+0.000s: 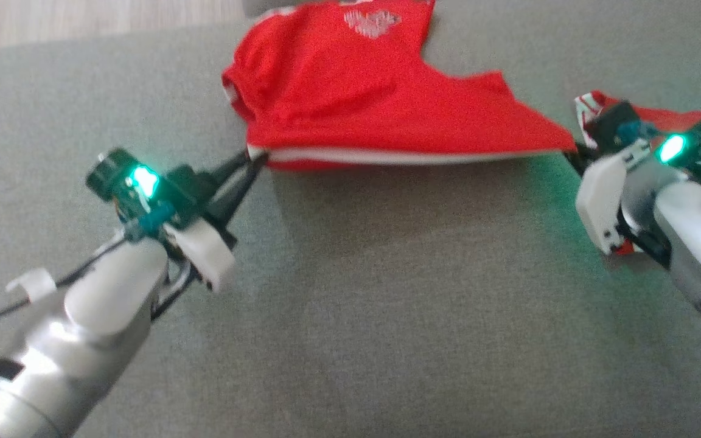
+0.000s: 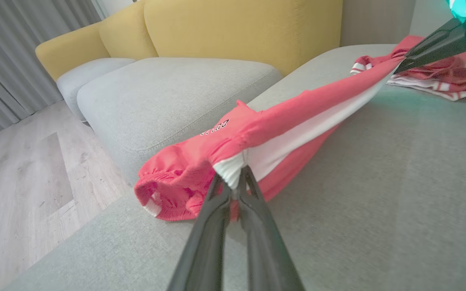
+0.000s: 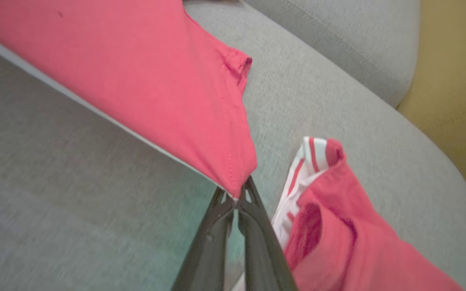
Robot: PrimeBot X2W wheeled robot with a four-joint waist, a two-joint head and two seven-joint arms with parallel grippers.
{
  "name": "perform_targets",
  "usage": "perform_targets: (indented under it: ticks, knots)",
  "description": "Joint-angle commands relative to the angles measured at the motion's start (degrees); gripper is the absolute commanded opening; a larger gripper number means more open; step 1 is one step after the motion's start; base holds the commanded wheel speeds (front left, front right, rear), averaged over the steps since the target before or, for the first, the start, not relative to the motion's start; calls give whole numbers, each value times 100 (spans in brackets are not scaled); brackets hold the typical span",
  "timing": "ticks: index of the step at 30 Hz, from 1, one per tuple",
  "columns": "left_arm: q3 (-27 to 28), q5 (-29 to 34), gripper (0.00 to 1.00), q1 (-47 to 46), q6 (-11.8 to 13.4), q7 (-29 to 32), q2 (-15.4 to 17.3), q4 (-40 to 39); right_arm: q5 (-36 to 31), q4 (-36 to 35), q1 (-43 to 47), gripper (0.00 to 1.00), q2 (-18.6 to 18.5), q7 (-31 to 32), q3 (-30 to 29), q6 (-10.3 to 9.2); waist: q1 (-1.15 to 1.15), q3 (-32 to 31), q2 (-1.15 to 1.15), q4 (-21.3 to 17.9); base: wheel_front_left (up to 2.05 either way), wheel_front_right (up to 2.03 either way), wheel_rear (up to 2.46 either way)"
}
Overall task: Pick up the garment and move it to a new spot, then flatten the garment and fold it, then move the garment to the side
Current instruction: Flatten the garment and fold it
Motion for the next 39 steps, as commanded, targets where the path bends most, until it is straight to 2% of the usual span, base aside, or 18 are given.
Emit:
perform_targets:
  ticks: [1,6,10,15,21,29,39]
  knots:
    - [208,-58,0,-150,12,-28,285,-127,129,-157,72,0,-236,64,52,-5,1,-202,0,-10,0,0,0]
    - [43,-130,0,324,46,94,410,-538,930,-1036,407,0,-951,545,615,-5,1,-536,0,-36,0,0,0]
    - [-57,-207,0,717,168,255,513,-1000,1383,-1621,652,0,-1407,830,803,-5,1,-778,0,-36,0,0,0]
    - [-125,-369,0,1228,387,520,731,-1753,1811,-2253,1024,0,-1869,1108,874,-5,1,-1042,0,-33,0,0,0]
    - [-114,-515,0,1591,691,773,951,-2623,2085,-2821,1326,0,-2231,1258,639,-5,1,-1107,0,-3,0,0,0]
    - [27,-553,0,1396,942,976,928,-2828,1769,-2955,1213,0,-2166,1068,-67,-5,1,-685,0,142,0,0,0]
    - [356,-600,0,789,1112,959,702,-2495,1032,-2590,588,0,-1628,719,-950,-5,1,130,0,432,0,0,0]
